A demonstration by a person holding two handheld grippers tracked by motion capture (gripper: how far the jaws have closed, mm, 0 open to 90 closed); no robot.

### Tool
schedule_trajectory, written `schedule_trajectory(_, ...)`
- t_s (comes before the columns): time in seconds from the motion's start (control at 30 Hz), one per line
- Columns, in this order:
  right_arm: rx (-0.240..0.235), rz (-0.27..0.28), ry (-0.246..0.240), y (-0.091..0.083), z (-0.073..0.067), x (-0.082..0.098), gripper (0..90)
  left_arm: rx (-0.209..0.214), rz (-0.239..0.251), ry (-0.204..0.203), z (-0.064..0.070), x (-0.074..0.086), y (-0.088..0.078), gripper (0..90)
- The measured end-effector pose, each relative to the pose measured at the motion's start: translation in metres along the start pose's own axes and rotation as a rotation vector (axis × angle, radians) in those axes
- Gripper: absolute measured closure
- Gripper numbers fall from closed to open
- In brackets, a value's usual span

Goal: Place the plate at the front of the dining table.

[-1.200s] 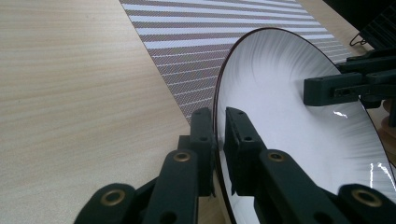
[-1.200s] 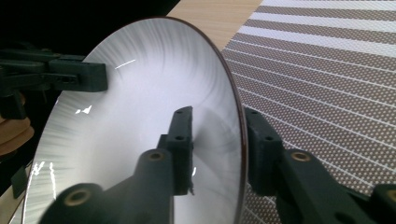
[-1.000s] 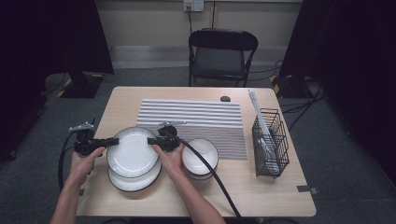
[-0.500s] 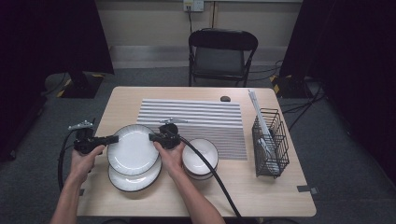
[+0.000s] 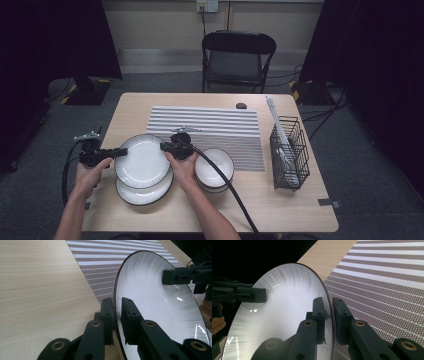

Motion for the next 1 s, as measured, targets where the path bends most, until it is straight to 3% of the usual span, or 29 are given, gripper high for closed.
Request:
schedule_trajectory(0.43,0.002,0.026,0.008,0.0019,-0.0006,-0.0050,82.3,-0.015,0.044,-0.008,-0.0033,-0.0067,-0.0022,83.1)
schedule_trajectory(0.83,0.008,0.017,-0.001,0.0014,-0.0009,-0.0032,83.2,-0.014,0.033,-0.011,-0.0033,-0.0053,-0.0013,82.6)
schedule_trajectory(1.0,0.011,0.016,-0.001,0.0018,-0.0001,-0.0024,83.9,-0.021,0.013,-0.017,-0.0026,-0.0015,-0.0013,77.5)
Point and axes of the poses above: each handheld gripper's, and its own axes: y roughly forward along the jaws, x roughly out of its underside, z roughly to its right, the point moved 4 cm from there along y, roughly forward along the jaws, and after that the axes turned 9 degrees about -x, right-handed, at the moved point
